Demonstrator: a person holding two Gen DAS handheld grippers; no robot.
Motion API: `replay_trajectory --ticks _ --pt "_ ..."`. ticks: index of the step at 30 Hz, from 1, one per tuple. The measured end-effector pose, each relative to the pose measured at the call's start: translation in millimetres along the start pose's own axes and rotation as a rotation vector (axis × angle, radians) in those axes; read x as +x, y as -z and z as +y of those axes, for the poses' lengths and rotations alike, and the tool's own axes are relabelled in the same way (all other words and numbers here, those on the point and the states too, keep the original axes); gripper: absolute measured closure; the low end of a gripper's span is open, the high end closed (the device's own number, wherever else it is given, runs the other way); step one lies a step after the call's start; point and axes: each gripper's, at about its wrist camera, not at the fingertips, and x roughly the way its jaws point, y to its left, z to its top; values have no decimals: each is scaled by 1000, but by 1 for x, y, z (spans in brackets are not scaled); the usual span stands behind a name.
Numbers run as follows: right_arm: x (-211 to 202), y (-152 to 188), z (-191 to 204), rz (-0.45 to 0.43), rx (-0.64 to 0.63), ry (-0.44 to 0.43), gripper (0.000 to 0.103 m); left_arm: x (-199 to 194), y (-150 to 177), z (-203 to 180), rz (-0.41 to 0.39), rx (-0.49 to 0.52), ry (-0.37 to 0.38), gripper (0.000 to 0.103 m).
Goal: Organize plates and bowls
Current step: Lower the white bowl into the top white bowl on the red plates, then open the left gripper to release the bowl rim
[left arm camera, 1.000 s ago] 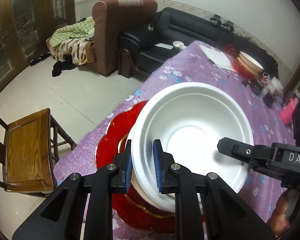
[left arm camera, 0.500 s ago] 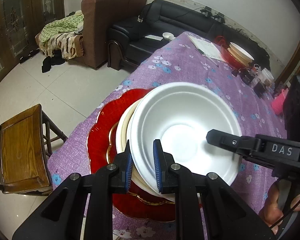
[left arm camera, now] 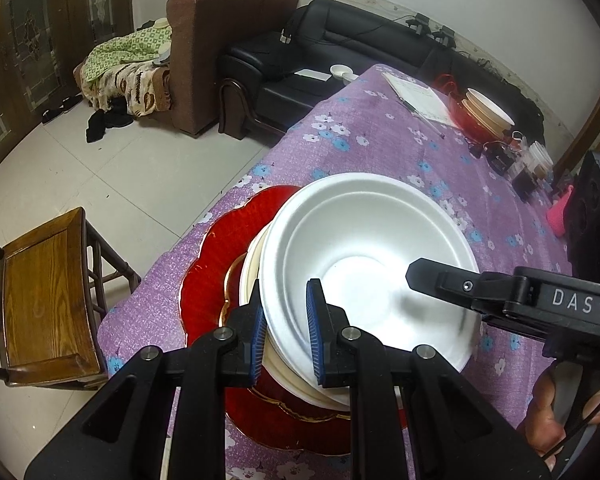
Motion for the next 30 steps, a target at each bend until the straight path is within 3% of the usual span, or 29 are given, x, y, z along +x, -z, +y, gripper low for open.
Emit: replay_trajectory --ticks 22,24,30 --pt "-34 -4 11 -113 -36 8 63 1 -1 -1 4 2 2 88" --pt "-39 -4 12 -135 -52 20 59 2 -1 -1 4 2 2 88" --pt "-50 -3 13 -150 -70 -38 57 5 -2 -1 -1 10 -14 88"
